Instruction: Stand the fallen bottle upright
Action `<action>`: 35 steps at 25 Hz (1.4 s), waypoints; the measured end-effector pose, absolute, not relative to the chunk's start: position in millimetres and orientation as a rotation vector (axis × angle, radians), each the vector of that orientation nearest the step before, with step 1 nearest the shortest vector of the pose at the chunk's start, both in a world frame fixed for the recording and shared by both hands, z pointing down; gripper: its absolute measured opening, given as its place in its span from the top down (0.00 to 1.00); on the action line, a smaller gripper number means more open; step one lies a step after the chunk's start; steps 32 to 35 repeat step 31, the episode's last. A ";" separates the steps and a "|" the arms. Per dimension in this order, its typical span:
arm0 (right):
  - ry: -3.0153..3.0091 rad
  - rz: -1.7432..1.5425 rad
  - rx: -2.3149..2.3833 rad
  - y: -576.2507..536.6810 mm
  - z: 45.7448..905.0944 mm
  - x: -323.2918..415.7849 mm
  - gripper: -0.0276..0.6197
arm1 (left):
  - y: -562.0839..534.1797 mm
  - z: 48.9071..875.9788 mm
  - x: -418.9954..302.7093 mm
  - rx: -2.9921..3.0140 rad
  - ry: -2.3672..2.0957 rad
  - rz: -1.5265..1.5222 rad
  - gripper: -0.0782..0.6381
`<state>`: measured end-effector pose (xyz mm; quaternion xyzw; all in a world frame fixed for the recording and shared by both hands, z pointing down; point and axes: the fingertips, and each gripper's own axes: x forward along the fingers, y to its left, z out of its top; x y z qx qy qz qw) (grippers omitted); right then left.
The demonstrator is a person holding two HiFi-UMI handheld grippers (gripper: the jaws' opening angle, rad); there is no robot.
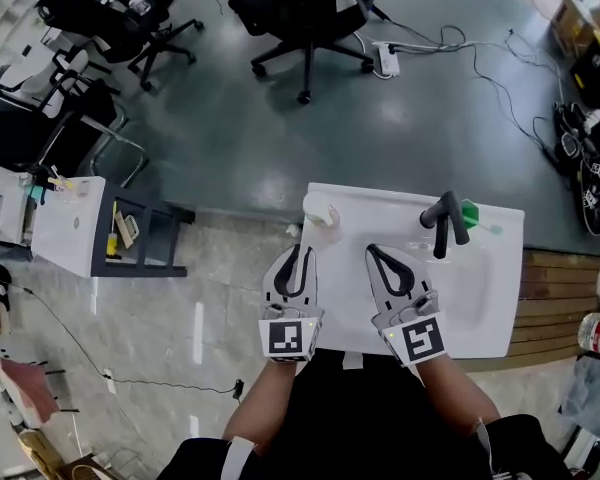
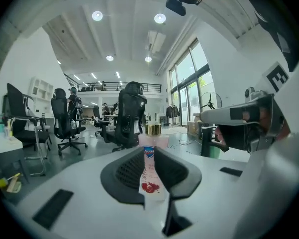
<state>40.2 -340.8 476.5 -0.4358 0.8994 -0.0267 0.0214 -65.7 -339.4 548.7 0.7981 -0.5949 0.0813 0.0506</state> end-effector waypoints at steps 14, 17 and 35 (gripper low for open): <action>2.820 0.119 -1.253 -307.0 415.5 32.3 0.94 | -307.5 471.3 -56.4 2.507 -1.753 0.145 0.87; 2.831 0.141 -1.244 -306.3 412.5 31.6 0.94 | -311.4 454.8 -52.3 2.523 -1.774 0.047 0.87; 2.773 0.052 -1.296 -300.7 409.7 44.5 0.94 | -314.6 440.2 -38.9 2.610 -1.722 -0.058 0.86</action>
